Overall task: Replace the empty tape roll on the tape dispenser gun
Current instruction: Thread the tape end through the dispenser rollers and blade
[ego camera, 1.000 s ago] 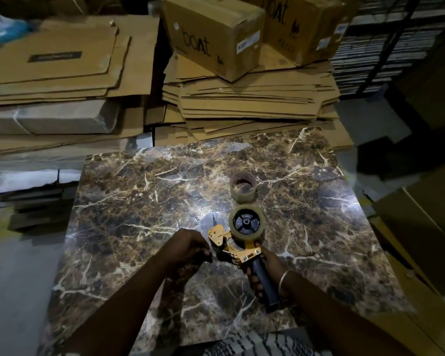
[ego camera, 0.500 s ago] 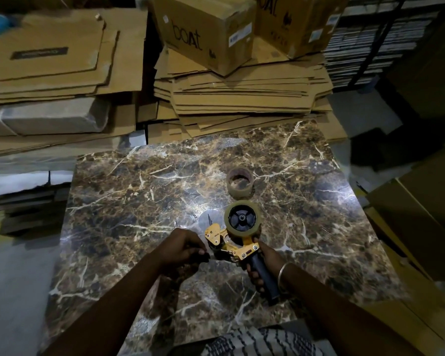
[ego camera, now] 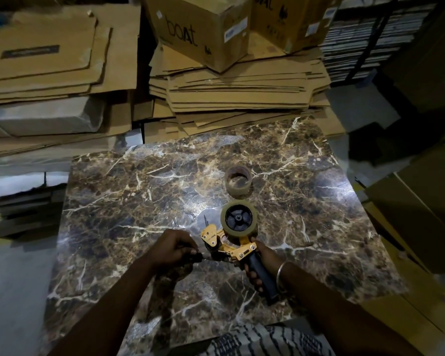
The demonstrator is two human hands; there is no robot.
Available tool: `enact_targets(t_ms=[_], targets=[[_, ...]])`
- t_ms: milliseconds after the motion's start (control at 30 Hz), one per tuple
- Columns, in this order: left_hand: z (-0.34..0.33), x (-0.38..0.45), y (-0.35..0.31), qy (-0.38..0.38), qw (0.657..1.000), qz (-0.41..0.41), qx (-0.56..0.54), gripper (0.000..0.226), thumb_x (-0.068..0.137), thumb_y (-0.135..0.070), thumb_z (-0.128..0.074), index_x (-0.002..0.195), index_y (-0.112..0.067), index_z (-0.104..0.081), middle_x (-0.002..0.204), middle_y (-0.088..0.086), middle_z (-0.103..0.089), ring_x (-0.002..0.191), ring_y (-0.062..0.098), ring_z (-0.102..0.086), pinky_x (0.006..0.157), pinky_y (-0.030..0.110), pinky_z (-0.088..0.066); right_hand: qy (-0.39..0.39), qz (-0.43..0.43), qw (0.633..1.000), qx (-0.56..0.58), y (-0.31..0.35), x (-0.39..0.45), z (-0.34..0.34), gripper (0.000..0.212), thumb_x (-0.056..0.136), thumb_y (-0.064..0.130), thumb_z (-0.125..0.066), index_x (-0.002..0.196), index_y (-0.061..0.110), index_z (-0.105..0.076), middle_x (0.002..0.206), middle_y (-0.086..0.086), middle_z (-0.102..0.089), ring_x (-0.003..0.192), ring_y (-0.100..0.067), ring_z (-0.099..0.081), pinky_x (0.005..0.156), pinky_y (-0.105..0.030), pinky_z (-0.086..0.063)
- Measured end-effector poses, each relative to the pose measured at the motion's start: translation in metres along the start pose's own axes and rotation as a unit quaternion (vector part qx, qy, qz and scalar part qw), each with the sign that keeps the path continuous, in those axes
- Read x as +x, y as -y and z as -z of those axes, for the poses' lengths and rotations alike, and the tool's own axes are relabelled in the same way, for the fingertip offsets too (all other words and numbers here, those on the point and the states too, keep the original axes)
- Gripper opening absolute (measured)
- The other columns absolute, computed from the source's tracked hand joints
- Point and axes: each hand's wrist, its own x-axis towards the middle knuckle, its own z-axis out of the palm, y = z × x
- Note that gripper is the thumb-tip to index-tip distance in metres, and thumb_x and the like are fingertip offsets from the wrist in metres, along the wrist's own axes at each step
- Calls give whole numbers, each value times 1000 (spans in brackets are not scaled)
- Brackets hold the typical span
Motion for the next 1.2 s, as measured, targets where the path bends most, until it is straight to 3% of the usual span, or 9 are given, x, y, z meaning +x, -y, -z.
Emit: enact_targets(t_ms=[100,200,400,533,667,867,967,1067,1200], targets=[[17,-8,10,-10,1000,25,-10,5,76,-15,-80,80,-15,-81,81,0,-79,76,10,-73,72,27,-56,15,-6,1000,-3,2,-2,0,74,93,70,-34,75,8,-70,65,-13,-53,57,-25,-45,60,-34,-34],[26,0,5,-23,998,-14,48,17,77,-28,-73,84,-15,-82,84,0,-80,76,4,-71,71,20,-51,50,-54,997,-35,4,-8,0,80,84,81,-37,72,6,-64,53,-9,-50,41,-23,-43,48,-27,-35],[41,31,-2,-1,985,-87,146,16,82,-24,-68,89,-17,-81,88,2,-80,80,17,-74,74,26,-55,41,-44,998,-31,5,-12,-3,76,84,78,-40,72,7,-64,54,-9,-50,45,-23,-40,52,-30,-30],[39,40,-4,12,980,-93,176,14,82,-16,-74,93,-23,-80,91,-4,-79,80,12,-73,75,30,-58,56,-54,997,-28,6,-15,-2,81,84,81,-37,73,5,-63,51,-8,-51,38,-22,-44,45,-25,-37],[36,41,-4,-5,976,-105,192,14,82,-22,-75,94,-28,-80,91,-8,-77,80,9,-71,73,29,-58,51,-49,997,-24,6,-18,-5,82,86,79,-34,71,4,-63,50,-9,-50,35,-22,-44,43,-23,-38],[34,54,-15,52,961,-45,269,19,88,-34,-68,101,-24,-78,99,-1,-77,89,18,-70,76,31,-54,27,-23,999,-15,13,-27,-10,71,96,66,-32,74,5,-61,49,-4,-59,37,-19,-53,40,-21,-42],[32,61,-20,83,917,1,389,29,93,-37,-53,100,-18,-73,101,4,-73,92,24,-68,72,31,-48,-18,26,999,23,14,-22,-10,53,105,46,-30,87,9,-63,53,3,-70,43,-8,-65,42,-15,-47],[29,69,-26,109,877,-7,468,34,94,-40,-47,94,-14,-69,99,6,-71,92,28,-69,73,31,-48,-30,42,998,29,14,-23,-9,50,106,44,-30,90,9,-64,54,3,-71,44,-6,-65,42,-14,-48],[29,81,-25,148,908,10,391,28,92,-30,-53,90,-10,-72,91,12,-73,87,29,-69,73,33,-50,-31,35,999,5,12,-24,-6,57,102,53,-35,87,10,-69,57,-2,-71,45,-13,-65,44,-18,-48]])
